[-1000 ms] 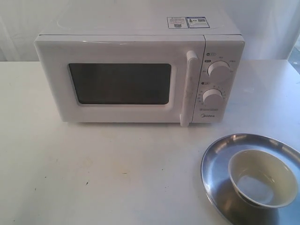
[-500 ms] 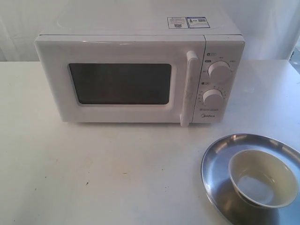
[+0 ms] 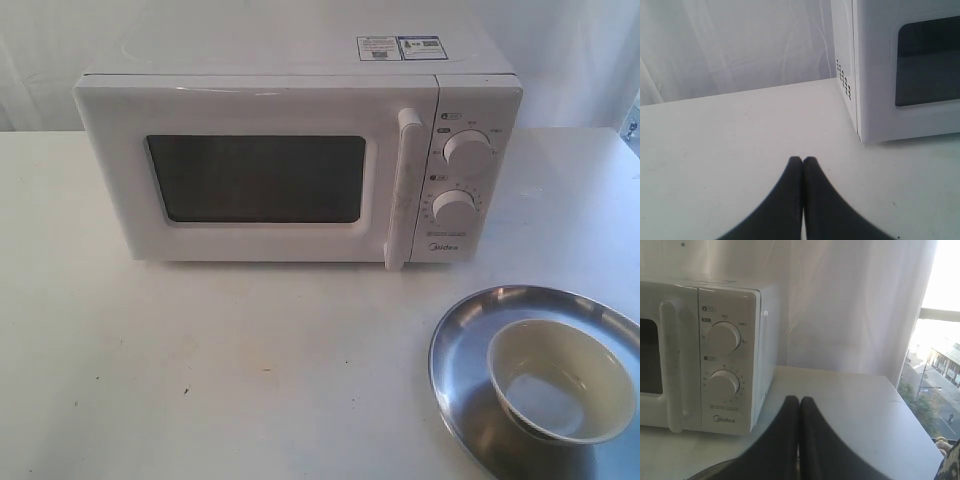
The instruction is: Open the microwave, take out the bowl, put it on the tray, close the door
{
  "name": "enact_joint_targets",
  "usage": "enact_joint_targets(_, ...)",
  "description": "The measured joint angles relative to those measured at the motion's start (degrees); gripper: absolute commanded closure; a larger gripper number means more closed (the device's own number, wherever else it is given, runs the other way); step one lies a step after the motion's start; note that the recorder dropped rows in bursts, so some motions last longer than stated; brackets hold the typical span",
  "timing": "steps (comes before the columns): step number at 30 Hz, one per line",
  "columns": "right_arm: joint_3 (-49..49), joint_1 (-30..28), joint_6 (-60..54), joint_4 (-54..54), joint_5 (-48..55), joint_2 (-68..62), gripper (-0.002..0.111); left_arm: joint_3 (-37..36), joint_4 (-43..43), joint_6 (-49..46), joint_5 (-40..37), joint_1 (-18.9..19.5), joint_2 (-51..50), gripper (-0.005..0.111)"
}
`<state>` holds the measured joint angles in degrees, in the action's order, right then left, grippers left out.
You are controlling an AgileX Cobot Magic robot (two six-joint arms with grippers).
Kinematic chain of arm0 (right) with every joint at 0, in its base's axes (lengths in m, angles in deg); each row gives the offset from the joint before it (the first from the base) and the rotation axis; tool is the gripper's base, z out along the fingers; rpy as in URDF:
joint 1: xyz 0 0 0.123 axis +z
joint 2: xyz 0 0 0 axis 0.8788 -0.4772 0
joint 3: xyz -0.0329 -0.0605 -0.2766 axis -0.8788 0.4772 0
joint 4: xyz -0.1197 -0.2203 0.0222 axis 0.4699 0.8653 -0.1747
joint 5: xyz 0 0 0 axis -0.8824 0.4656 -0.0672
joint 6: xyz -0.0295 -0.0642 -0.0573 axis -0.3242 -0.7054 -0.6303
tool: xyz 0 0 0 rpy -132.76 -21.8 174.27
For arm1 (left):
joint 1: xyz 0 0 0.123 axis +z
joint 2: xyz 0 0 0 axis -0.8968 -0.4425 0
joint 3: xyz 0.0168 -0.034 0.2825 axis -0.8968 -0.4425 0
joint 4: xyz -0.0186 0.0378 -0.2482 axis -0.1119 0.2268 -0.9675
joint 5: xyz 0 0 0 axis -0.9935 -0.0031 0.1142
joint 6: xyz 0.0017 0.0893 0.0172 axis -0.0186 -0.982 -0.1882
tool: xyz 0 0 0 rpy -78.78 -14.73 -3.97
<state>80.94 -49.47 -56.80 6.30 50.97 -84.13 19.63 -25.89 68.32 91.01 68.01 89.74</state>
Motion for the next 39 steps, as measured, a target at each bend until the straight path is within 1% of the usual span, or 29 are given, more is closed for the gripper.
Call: enact_joint_targets(39, 0.08, -0.36, 0.34, 0.0, 3.78, 0.0, 0.108, 0.0, 0.0, 0.0, 0.0, 0.0, 0.0, 0.107)
